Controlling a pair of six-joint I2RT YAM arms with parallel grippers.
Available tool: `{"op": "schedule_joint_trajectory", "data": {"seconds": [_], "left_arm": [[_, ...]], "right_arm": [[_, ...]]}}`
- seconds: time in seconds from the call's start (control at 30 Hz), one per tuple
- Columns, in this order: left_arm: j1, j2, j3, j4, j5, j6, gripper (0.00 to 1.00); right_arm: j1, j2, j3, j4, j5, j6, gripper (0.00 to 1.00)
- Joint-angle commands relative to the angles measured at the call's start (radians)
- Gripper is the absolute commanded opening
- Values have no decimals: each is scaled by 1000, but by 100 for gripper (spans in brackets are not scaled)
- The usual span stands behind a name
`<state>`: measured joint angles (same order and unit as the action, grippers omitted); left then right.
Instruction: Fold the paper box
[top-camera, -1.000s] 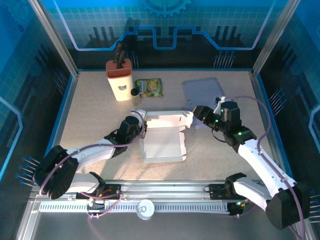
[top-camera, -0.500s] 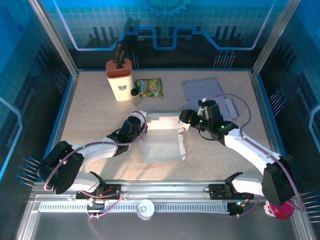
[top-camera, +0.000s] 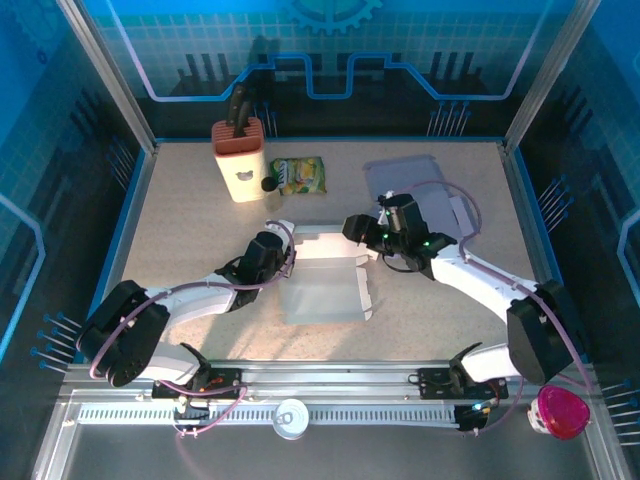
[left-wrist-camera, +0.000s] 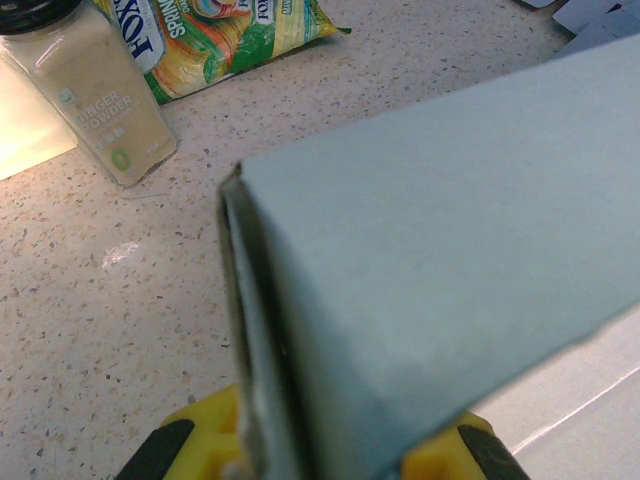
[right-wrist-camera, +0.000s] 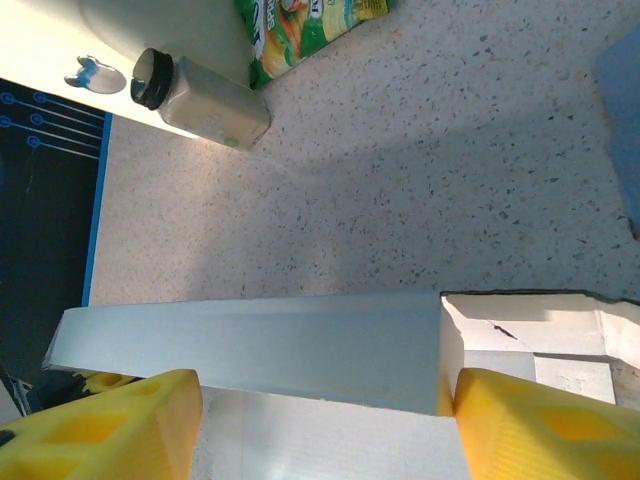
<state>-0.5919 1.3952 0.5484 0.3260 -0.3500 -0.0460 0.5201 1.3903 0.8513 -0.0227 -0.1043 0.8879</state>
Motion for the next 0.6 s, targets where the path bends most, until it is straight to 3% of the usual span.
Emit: {"op": "schedule_joint_trajectory", "data": {"seconds": [0.0,0.13,0.23,0.43,0.57], "left_arm": [[6,13,33,8,16,-13,0],[12,6,37,-9,22,-41,0],[59,-43,42,-43,130,-93,0],[184,-116,106,-132,391,-142,0],[215,-118,153,-165,491,-147,0]], "right_arm": [[31,10,58,53,-47,17,67],[29,-42,51,42,-47,11,67],[-20,-150,34,-7,-59,-63,70],[-207,-358,-9,-2,-343,-224,78],[-380,-348,-34,17,-466,-237,76]]}}
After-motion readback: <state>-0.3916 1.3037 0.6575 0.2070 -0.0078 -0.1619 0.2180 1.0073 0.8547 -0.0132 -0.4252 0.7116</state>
